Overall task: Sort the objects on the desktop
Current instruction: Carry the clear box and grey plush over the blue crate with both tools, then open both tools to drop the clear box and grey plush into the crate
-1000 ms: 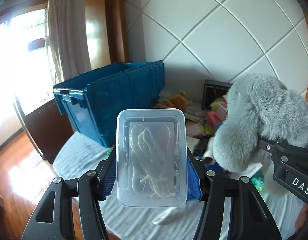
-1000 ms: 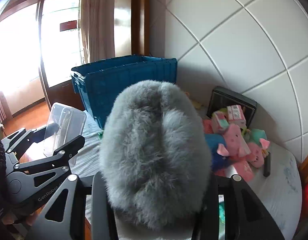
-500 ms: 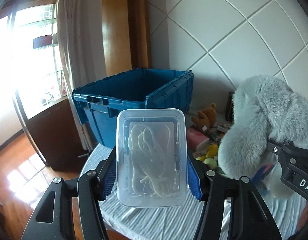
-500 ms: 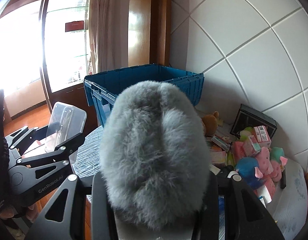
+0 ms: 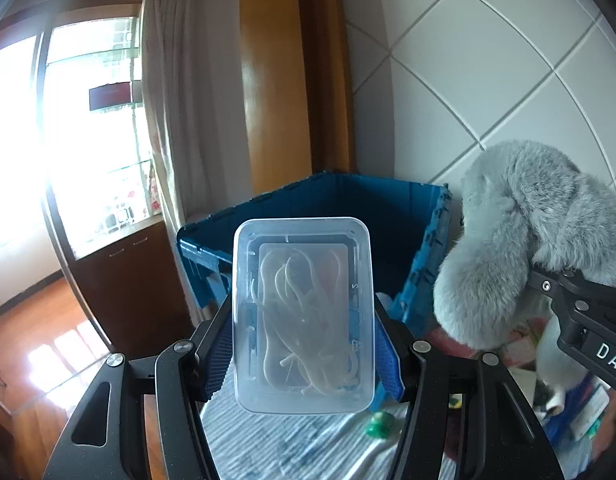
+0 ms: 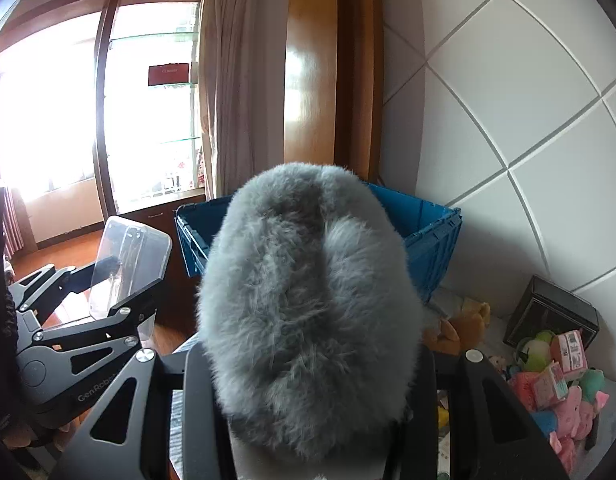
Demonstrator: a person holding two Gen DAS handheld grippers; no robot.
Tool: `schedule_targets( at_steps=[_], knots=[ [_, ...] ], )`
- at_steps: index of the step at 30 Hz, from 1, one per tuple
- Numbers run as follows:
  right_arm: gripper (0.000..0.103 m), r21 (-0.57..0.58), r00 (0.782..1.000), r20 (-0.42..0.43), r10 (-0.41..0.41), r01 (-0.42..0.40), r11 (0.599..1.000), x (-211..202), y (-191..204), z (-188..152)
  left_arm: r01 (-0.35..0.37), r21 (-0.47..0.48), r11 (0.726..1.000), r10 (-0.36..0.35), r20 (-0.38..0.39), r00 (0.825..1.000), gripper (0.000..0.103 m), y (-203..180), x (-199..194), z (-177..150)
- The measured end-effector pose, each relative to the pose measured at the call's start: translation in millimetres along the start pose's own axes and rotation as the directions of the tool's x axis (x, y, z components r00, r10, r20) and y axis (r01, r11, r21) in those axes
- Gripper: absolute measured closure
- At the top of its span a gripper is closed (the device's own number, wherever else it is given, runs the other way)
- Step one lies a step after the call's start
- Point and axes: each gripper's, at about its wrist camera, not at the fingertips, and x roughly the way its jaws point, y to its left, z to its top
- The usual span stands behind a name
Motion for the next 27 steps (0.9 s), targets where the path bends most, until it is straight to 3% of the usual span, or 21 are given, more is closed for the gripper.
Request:
schedule_targets(
  at_steps=[6, 12, 18, 20, 21, 22, 23, 24, 25, 27],
  knots=[
    [0.063, 0.015, 0.999, 0.021, -0.041, 0.041, 0.999, 58.5, 13.4, 41.3, 0.037, 0.024, 0.999, -0.037, 0.0, 0.999, 0.043, 22.8, 70.2, 38.0],
    [0.063, 0.071, 0.992, -0.012, -0.129, 0.13, 0.989, 118.1, 23.2, 63.0, 0.121, 0.064, 0.991, -0.119, -0.036, 0.992, 0.043, 45.2, 146.7, 69.5],
    [0.062, 0.115, 0.979, -0.029, -0.204, 0.206, 0.972, 155.2, 27.1, 76.3, 0.198, 0.089, 0.976, -0.193, -0.059, 0.979, 0.043, 56.9, 197.9, 86.5],
    [0.05, 0.132, 0.974, -0.026, -0.227, 0.228, 0.965, 162.5, 26.4, 79.8, 0.227, 0.086, 0.97, -0.221, -0.078, 0.972, 0.042, 56.6, 209.9, 86.0],
    [0.047, 0.135, 0.97, -0.028, -0.241, 0.242, 0.961, 165.4, 26.5, 81.2, 0.242, 0.084, 0.967, -0.235, -0.089, 0.968, 0.037, 56.7, 215.8, 85.6],
    [0.036, 0.14, 0.966, -0.028, -0.256, 0.257, 0.956, 167.4, 26.5, 82.2, 0.253, 0.083, 0.964, -0.245, -0.095, 0.965, 0.028, 57.4, 221.0, 85.0],
    [0.019, 0.144, 0.962, -0.024, -0.271, 0.272, 0.952, 168.1, 26.5, 82.4, 0.256, 0.084, 0.963, -0.248, -0.096, 0.964, 0.025, 58.1, 224.2, 84.1],
    [0.014, 0.149, 0.959, -0.02, -0.284, 0.284, 0.947, 168.4, 26.9, 82.8, 0.259, 0.084, 0.962, -0.251, -0.096, 0.963, 0.023, 58.8, 227.5, 83.2],
    [0.003, 0.153, 0.956, -0.016, -0.294, 0.293, 0.944, 168.4, 28.1, 83.5, 0.264, 0.085, 0.961, -0.256, -0.098, 0.962, 0.022, 59.2, 230.4, 82.4],
    [0.0, 0.156, 0.948, -0.018, -0.316, 0.315, 0.936, 167.1, 28.1, 82.1, 0.274, 0.083, 0.958, -0.265, -0.105, 0.959, 0.021, 62.5, 236.9, 83.3]
  ],
)
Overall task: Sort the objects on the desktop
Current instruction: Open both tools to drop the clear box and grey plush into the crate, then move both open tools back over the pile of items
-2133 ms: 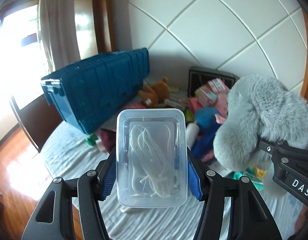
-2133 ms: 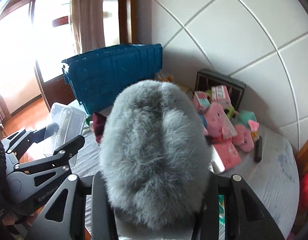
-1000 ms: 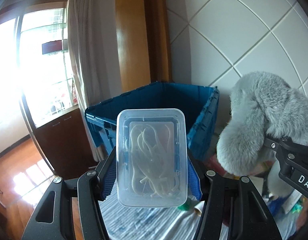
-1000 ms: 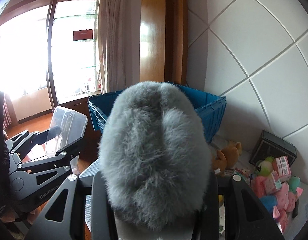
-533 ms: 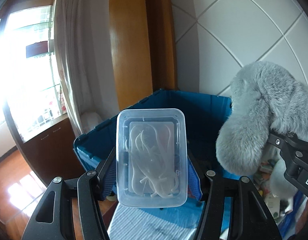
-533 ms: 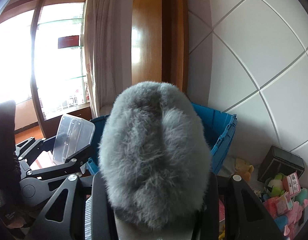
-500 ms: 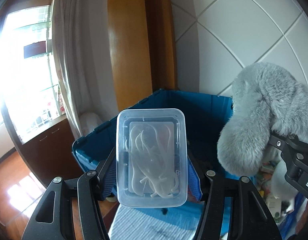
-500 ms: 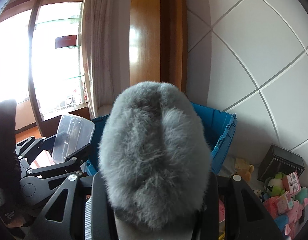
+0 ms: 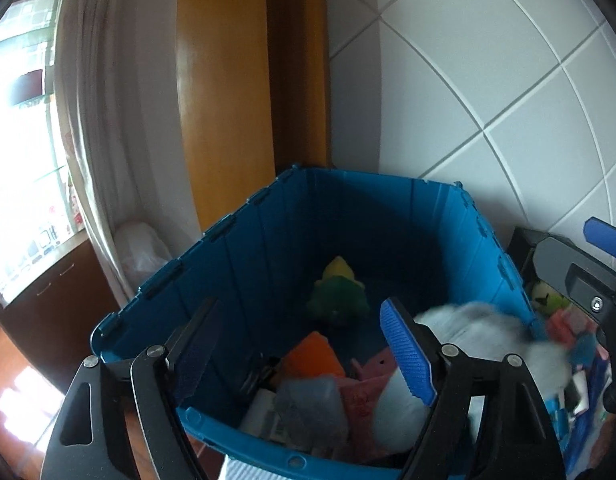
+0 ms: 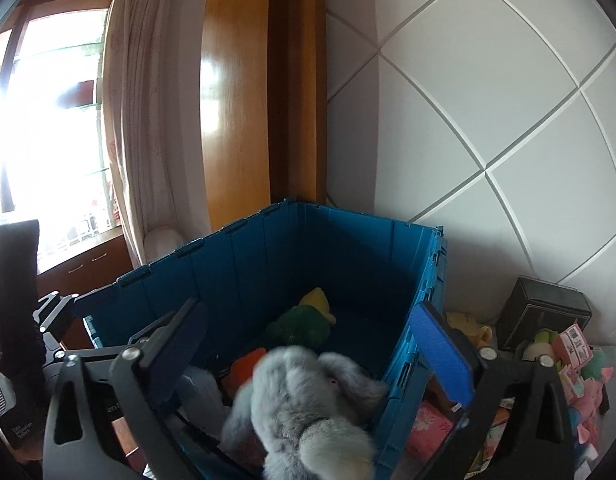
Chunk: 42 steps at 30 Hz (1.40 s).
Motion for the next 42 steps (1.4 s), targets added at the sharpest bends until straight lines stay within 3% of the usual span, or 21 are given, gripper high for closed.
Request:
schedule_targets(
  at_steps=[11, 32, 42],
  knots=[
    [0.0, 0.022, 0.994, -0.051, -0.092, 0.093, 0.995, -6.3, -16.4, -17.6, 0.038, -0.001, 0.999, -0.038, -0.031, 0.999, 0.021, -10.1, 5.4, -3.0],
    [0.0, -0.03, 0.995, -0.077, -0.059, 0.056, 0.998, -6.8, 23.7, -15.8, 0.011, 0.014, 1.0, -0.01, -0.074, 0.997, 0.021, 9.5, -12.2, -15.6],
    [0.0, 0.006, 0.991, -0.091, -0.097, 0.098, 0.995, -35.9, 9.0, -36.6, 0.037, 0.027, 0.999, -0.035, -0.065, 0.997, 0.021, -4.2, -34.4, -31.6]
  ],
)
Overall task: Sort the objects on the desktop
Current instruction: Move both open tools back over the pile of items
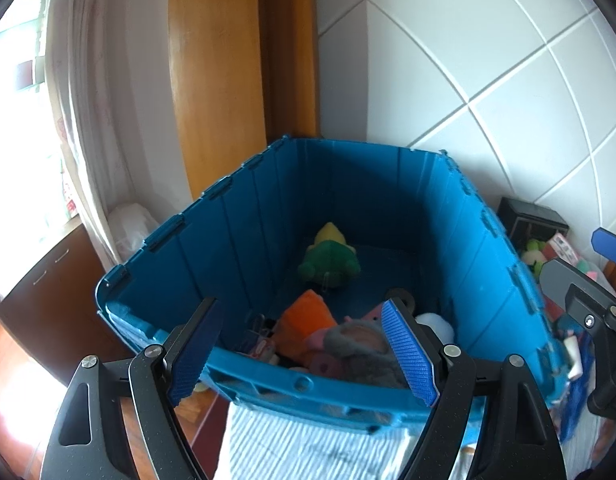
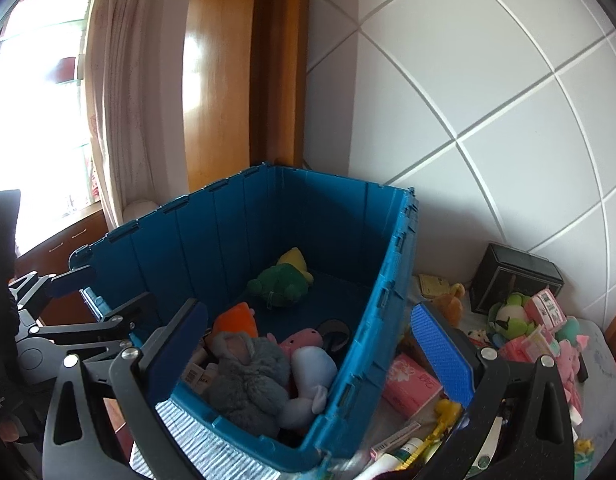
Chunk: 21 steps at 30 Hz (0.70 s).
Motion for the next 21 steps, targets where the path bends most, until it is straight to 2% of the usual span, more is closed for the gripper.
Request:
schedule_targets(
  at_steps=[12, 17, 21],
  knots=[
    [0.0, 0.089, 0.995, -0.012, -0.101, 0.102, 0.991, -56.2, -81.8, -43.7, 0.09, 0.046, 0.995, -0.092, 0.028, 0.995, 0.021, -75.4, -33.2, -21.2],
    [0.0, 0.128, 0.989, -0.015, -0.147, 0.148, 0.981, -92.5, -140.8, -73.6, 0.131, 0.047, 0.99, -0.133, 0.043, 0.99, 0.021, -121.3, -51.8, -32.1],
    [0.0, 0.167, 0.981, -0.051, -0.188, 0.193, 0.967, -118.8, -200.8, -110.5, 0.18, 0.046, 0.983, -0.182, 0.038, 0.983, 0.021, -169.4, -68.1, -48.2]
  ],
)
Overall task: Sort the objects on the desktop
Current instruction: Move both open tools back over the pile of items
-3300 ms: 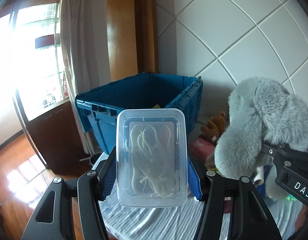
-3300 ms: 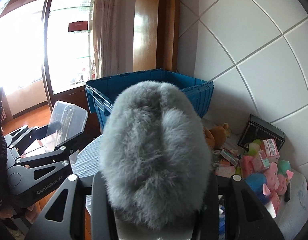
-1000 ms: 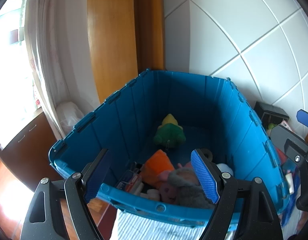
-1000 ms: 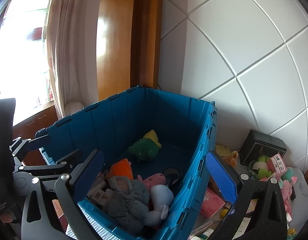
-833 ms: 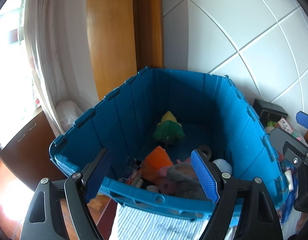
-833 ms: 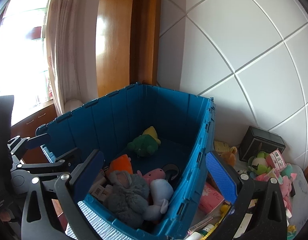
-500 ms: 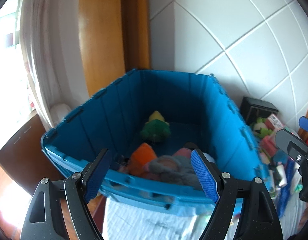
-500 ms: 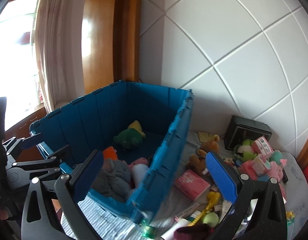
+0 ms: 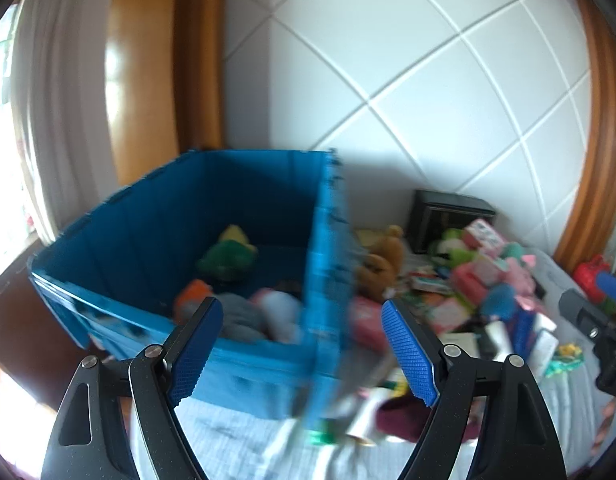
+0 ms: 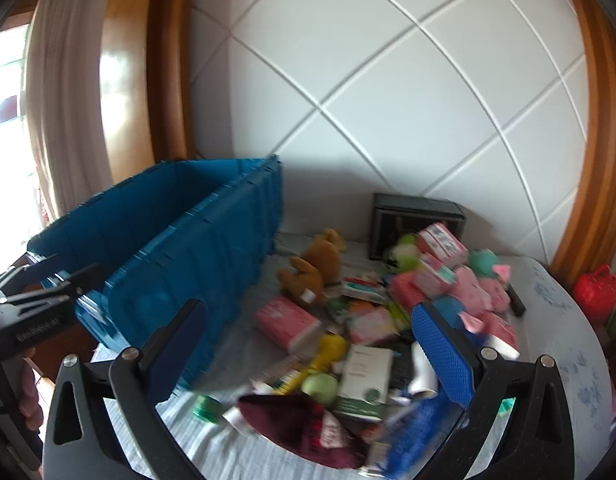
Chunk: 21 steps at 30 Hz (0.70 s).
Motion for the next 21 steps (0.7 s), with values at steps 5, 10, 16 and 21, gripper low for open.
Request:
schedule_targets(
  at_steps=[5, 10, 16, 21],
  knots=[
    [0.0, 0.061, 0.997, -0.066, -0.034, 0.038, 0.997, -7.0, -90.9, -38.8, 0.037, 0.032, 0.999, -0.036, -0.04, 0.999, 0.021, -69.3, 0.8, -25.3],
    [0.0, 0.092, 0.99, -0.132, -0.057, 0.069, 0.993, -11.0, -160.4, -74.2, 0.043, 0.062, 0.997, -0.035, -0.125, 0.992, 0.021, -128.9, 13.4, -55.4],
    [0.0, 0.166, 0.98, -0.186, -0.071, 0.103, 0.981, -6.7, -219.7, -105.4, 0.033, 0.105, 0.994, -0.011, -0.21, 0.978, 0.021, -170.2, 37.7, -75.8],
    [0.0, 0.223, 0.966, -0.235, -0.104, 0.158, 0.962, 6.0, -251.1, -122.4, 0.06, 0.139, 0.989, -0.025, -0.242, 0.97, 0.021, -190.2, 61.4, -79.7]
  ],
)
